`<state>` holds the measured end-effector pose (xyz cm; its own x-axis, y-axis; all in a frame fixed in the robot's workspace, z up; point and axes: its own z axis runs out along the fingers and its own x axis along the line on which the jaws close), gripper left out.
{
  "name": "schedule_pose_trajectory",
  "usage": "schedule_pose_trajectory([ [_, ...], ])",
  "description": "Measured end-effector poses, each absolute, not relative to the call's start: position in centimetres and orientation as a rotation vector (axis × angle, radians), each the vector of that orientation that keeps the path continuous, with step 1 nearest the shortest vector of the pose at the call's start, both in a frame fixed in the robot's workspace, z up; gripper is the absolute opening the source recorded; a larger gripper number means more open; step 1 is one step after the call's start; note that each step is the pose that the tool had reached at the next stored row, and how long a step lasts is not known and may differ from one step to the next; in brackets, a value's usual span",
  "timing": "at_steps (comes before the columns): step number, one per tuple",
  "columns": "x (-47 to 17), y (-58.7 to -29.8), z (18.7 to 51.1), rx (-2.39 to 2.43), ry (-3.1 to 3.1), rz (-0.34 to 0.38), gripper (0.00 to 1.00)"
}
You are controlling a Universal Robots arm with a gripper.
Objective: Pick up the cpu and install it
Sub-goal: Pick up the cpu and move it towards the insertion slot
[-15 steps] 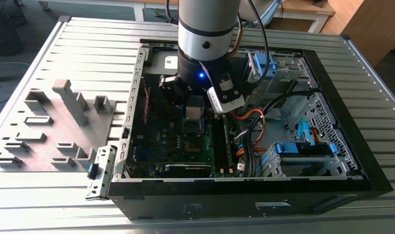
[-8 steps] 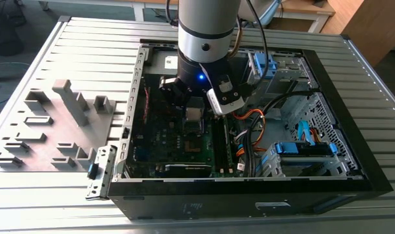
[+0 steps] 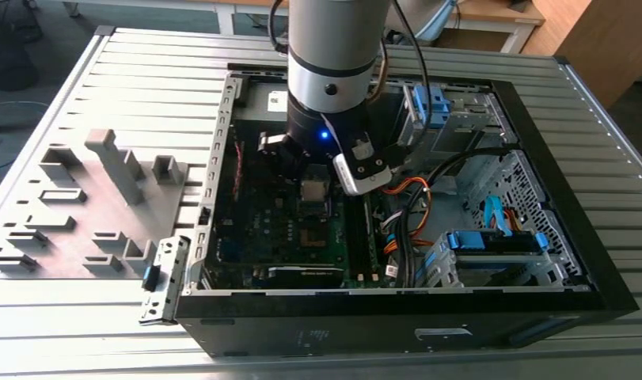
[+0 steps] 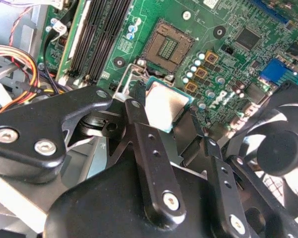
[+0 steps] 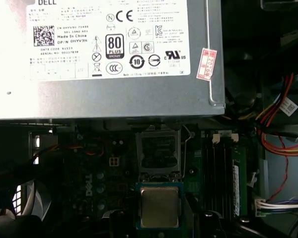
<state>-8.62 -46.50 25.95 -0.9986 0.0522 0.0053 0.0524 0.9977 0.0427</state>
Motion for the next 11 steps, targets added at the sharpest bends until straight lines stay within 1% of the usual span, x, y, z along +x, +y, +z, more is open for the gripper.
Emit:
schedule_pose_trajectory([
  [11, -8.7, -47.6, 24.7, -0.082, -3.136, -0.068, 0.47],
])
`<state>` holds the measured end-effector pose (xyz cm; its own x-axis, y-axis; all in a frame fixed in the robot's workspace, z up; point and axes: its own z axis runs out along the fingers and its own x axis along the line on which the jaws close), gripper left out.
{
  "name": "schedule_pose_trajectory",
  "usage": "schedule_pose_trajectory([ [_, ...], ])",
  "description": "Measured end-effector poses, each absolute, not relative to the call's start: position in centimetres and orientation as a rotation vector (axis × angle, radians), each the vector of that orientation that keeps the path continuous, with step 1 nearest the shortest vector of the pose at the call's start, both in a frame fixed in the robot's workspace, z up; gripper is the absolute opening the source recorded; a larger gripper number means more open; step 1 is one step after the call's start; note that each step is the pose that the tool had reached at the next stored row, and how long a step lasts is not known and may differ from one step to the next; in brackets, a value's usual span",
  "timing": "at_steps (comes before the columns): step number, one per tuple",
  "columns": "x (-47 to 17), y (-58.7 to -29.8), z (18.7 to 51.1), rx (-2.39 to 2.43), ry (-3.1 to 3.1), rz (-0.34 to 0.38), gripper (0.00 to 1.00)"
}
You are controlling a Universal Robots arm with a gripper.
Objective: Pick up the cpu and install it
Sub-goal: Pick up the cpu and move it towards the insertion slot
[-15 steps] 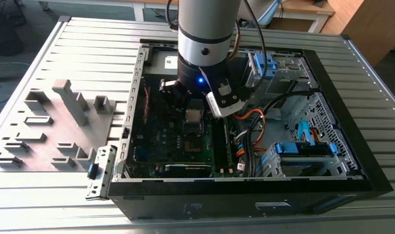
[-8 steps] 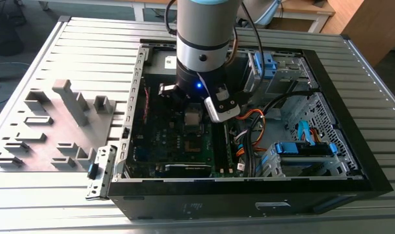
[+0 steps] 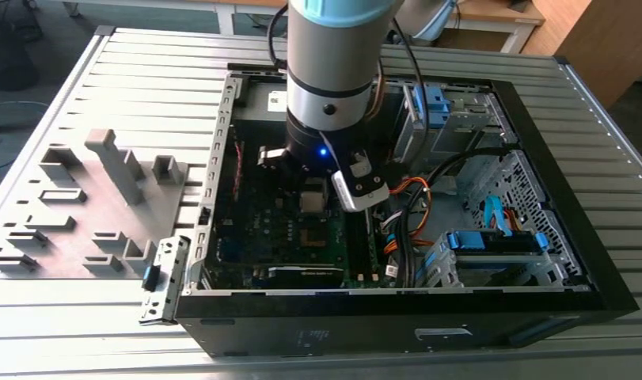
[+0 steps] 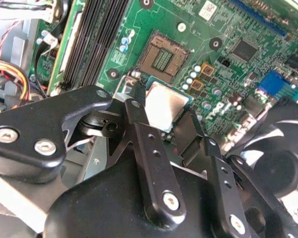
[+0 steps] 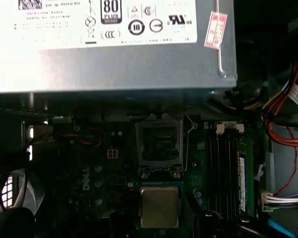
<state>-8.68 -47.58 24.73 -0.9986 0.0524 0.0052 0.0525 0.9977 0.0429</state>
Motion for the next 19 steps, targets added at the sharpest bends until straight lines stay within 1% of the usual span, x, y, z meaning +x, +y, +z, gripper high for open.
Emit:
schedule_pose_trajectory([
  [7, -8.7, -47.8, 24.5, -0.082, -3.136, -0.067, 0.47],
  [14, -8.7, -47.8, 25.9, -0.082, -3.136, -0.068, 0.47],
  [19, -8.7, -47.8, 26.0, -0.082, -3.136, -0.068, 0.47],
])
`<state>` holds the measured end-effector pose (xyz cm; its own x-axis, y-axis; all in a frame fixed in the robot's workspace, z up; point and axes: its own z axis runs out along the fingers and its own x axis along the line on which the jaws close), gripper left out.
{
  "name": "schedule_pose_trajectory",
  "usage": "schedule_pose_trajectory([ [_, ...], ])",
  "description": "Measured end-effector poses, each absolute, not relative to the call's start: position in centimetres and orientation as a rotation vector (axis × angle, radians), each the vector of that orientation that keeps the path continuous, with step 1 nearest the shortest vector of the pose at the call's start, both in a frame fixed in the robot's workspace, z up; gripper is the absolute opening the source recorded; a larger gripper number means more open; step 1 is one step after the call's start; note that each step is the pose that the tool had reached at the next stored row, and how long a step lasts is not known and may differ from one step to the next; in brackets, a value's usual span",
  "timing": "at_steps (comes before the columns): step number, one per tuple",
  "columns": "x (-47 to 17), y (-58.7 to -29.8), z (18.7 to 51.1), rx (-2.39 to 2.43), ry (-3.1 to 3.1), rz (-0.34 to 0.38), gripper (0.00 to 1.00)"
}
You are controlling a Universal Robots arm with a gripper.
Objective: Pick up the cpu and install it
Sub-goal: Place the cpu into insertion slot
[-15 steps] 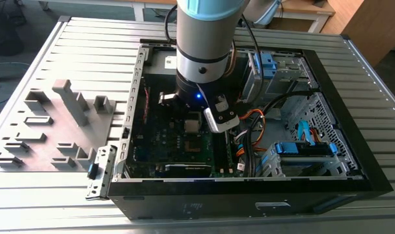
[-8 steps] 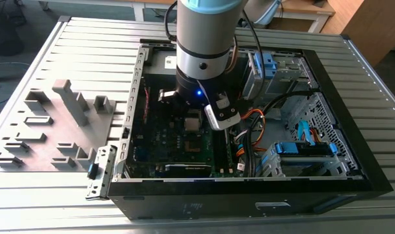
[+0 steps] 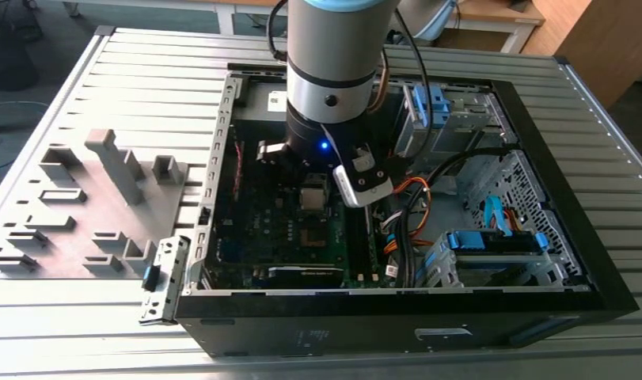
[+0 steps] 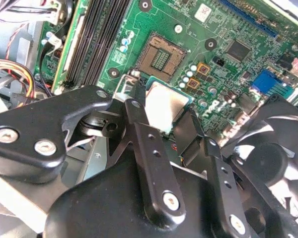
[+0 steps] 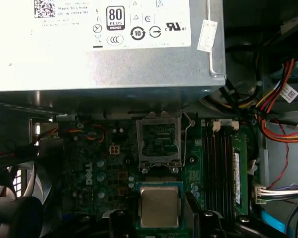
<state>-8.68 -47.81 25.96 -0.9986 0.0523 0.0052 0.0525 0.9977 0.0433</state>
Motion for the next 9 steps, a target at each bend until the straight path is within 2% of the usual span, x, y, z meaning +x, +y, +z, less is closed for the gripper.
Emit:
schedule_pose_trajectory([
  [2, -8.68, -47.81, 27.12, -0.082, -3.136, -0.068, 0.47],
  [9, -8.69, -47.9, 26.96, -0.082, -3.136, -0.068, 0.47],
])
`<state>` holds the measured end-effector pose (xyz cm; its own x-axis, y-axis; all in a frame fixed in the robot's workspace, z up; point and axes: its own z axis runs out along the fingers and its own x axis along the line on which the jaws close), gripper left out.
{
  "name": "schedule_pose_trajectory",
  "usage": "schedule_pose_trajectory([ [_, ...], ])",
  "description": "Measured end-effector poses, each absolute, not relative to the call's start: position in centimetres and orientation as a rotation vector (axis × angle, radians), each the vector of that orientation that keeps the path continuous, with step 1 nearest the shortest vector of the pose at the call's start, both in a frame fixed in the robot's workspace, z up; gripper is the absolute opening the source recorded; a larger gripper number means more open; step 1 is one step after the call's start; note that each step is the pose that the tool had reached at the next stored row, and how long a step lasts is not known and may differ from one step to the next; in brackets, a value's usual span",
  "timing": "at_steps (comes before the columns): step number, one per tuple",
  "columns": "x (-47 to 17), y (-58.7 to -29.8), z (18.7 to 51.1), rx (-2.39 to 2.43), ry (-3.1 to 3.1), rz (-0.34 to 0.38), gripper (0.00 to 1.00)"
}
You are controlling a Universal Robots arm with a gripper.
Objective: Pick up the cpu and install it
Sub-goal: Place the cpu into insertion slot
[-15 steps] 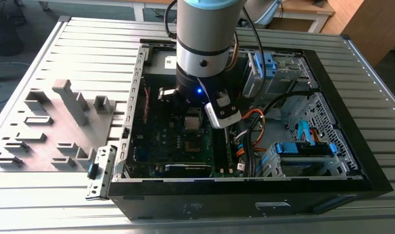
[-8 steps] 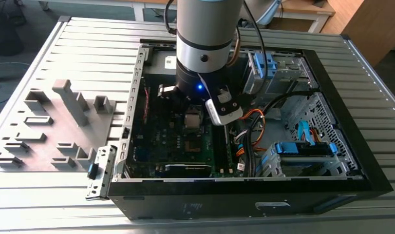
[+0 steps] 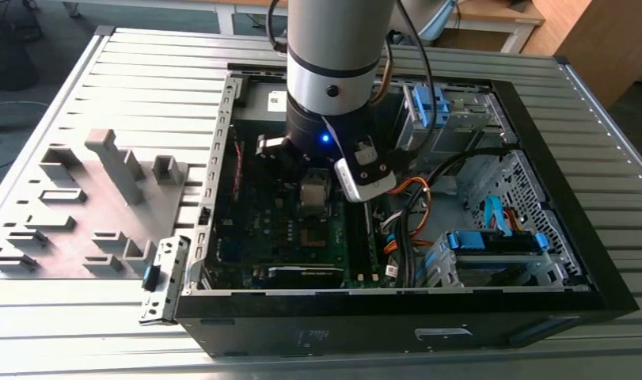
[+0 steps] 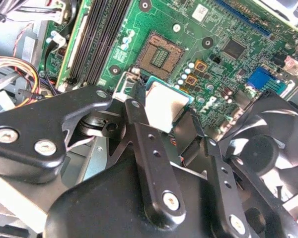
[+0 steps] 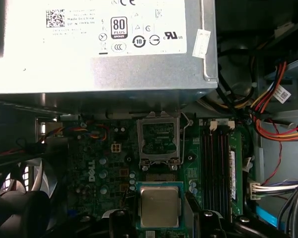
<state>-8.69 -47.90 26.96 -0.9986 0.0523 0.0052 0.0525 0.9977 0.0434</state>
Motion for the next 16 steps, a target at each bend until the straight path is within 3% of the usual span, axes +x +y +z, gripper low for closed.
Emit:
schedule_pose_trajectory([
  [16, -8.74, -47.97, 26.01, -0.082, -3.136, -0.065, 0.47],
])
